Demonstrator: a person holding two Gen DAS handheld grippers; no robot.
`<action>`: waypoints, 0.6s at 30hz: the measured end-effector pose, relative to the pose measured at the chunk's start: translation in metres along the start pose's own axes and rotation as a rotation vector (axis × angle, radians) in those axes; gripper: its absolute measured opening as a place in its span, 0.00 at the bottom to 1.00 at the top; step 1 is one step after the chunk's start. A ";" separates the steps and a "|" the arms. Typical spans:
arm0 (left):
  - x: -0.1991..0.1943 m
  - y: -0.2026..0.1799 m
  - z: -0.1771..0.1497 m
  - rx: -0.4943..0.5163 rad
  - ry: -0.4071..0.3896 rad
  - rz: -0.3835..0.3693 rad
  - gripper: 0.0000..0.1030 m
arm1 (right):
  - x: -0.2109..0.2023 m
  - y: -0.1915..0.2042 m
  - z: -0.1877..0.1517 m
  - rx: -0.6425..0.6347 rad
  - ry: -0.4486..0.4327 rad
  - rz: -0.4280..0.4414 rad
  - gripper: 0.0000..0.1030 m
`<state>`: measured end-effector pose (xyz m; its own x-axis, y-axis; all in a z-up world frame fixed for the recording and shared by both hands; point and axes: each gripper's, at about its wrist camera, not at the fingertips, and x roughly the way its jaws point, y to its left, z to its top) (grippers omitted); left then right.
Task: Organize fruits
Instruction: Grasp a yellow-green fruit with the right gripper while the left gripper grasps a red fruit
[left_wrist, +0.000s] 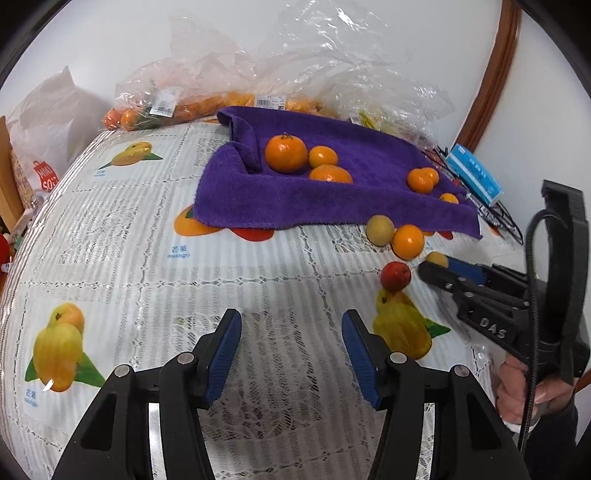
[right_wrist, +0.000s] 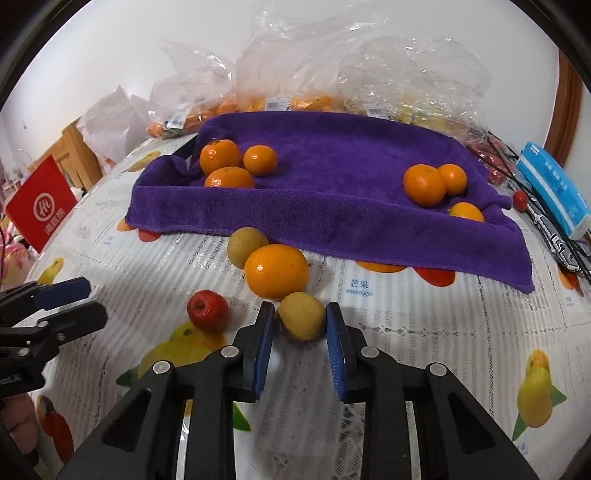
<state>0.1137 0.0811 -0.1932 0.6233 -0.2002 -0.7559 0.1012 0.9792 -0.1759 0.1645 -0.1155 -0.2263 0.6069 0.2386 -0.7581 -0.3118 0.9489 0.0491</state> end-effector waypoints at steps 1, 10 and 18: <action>0.001 -0.002 -0.001 0.007 0.003 0.001 0.53 | -0.002 -0.003 -0.002 -0.002 -0.003 -0.003 0.27; 0.019 -0.044 0.004 0.085 0.042 -0.059 0.53 | -0.036 -0.046 -0.028 -0.008 -0.056 -0.116 0.27; 0.038 -0.082 0.010 0.163 0.000 0.026 0.52 | -0.057 -0.079 -0.050 -0.014 -0.067 -0.156 0.27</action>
<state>0.1372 -0.0062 -0.2012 0.6271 -0.1745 -0.7591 0.2096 0.9764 -0.0513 0.1184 -0.2140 -0.2195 0.6958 0.1026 -0.7109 -0.2200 0.9726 -0.0750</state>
